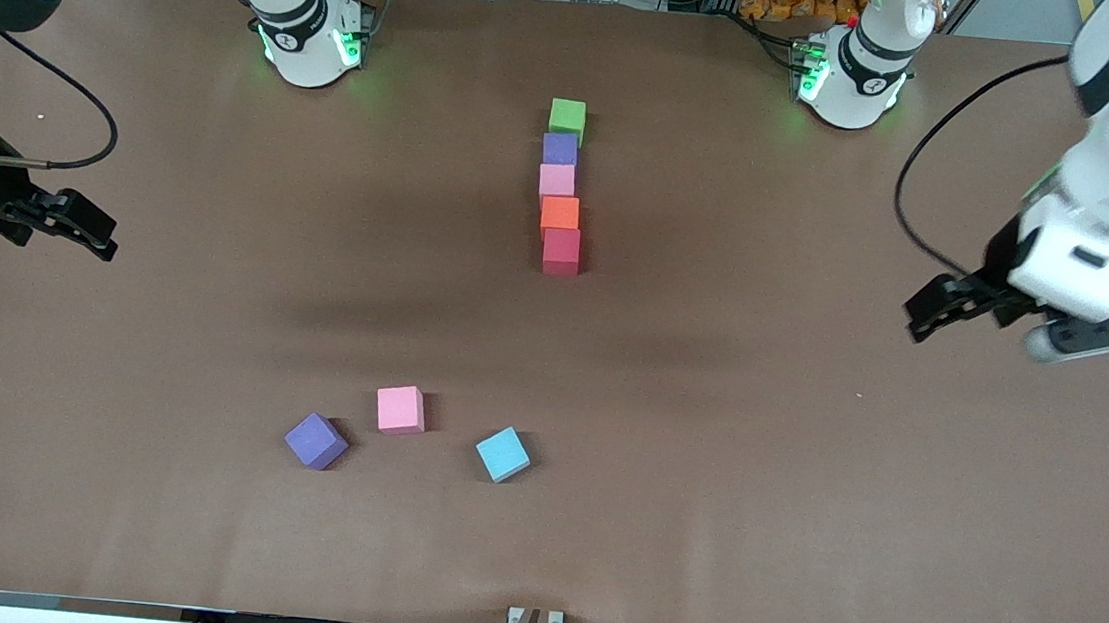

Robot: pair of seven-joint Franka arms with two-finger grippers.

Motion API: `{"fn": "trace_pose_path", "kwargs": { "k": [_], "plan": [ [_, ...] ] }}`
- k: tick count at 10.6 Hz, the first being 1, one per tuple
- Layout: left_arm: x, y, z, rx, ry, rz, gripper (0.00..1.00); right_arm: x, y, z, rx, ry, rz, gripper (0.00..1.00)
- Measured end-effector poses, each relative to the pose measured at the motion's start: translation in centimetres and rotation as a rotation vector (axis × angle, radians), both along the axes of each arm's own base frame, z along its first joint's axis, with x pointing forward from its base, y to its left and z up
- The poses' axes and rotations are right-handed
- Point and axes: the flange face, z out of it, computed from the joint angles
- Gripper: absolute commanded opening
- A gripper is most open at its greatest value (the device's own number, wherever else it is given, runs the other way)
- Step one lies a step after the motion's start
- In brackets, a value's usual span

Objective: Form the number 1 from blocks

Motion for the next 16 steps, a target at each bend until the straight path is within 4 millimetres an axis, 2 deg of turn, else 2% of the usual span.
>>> {"fn": "trace_pose_path", "kwargs": {
  "k": [2, 4, 7, 11, 16],
  "plan": [
    [-0.4, 2.1, 1.9, 0.018, -0.007, -0.048, 1.00, 0.0, -0.1, 0.0, 0.000, 0.001, -0.002, 1.00],
    [-0.6, 3.7, 1.9, 0.028, 0.012, -0.053, 1.00, 0.0, -0.2, 0.0, 0.000, 0.001, -0.003, 1.00],
    [-0.8, 4.1, 1.0, 0.013, 0.042, -0.048, 1.00, 0.0, -0.2, 0.0, 0.000, 0.001, -0.003, 1.00],
    [-1.8, 5.6, 1.5, -0.050, 0.055, -0.108, 1.00, 0.0, -0.2, 0.0, 0.000, 0.001, -0.003, 1.00],
    [-2.3, 5.4, 1.4, -0.042, 0.088, -0.189, 1.00, 0.0, -0.4, 0.0, 0.000, 0.002, -0.007, 1.00]
  ]
}}
